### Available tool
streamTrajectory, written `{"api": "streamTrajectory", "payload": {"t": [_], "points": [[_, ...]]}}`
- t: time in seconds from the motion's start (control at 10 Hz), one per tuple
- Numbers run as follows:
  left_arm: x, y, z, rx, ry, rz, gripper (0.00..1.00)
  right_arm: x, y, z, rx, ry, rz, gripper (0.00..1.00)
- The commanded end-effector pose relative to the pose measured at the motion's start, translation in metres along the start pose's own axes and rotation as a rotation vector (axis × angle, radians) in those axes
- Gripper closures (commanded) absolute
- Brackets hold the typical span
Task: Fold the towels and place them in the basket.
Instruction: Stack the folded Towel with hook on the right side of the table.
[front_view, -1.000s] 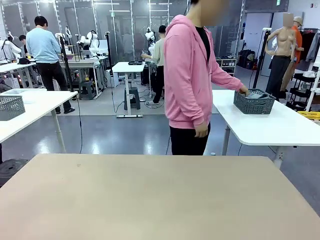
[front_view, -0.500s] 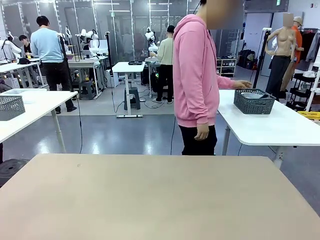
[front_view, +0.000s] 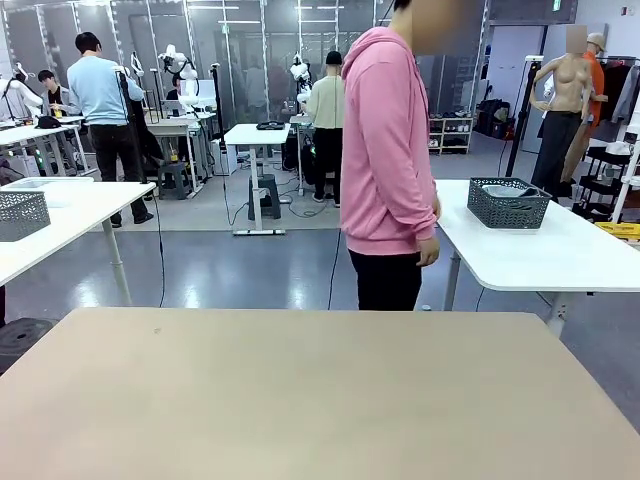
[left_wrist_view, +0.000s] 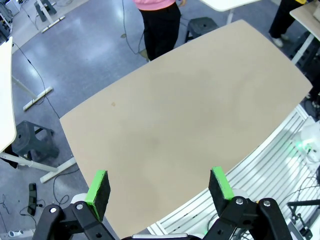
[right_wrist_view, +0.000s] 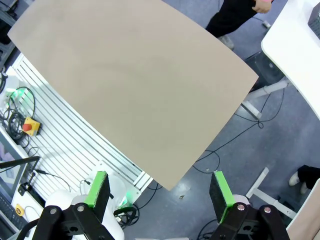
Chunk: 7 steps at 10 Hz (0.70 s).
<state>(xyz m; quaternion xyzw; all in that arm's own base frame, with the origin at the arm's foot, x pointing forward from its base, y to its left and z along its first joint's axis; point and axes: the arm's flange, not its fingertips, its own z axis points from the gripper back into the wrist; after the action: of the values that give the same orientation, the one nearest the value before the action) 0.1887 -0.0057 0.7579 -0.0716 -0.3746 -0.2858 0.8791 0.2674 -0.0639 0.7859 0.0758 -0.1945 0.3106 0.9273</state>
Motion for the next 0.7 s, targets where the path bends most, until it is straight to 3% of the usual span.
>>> {"api": "streamTrajectory", "payload": {"t": [0.0, 0.6], "points": [[0.0036, 0.0002, 0.0021, -0.003, -0.005, -0.006, 0.00, -0.0008, -0.0002, 0.0012, -0.003, 0.005, -0.009, 0.00], [0.0036, 0.0002, 0.0021, -0.003, -0.005, -0.006, 0.00, -0.0008, -0.0002, 0.0012, -0.003, 0.005, -0.009, 0.00]]}}
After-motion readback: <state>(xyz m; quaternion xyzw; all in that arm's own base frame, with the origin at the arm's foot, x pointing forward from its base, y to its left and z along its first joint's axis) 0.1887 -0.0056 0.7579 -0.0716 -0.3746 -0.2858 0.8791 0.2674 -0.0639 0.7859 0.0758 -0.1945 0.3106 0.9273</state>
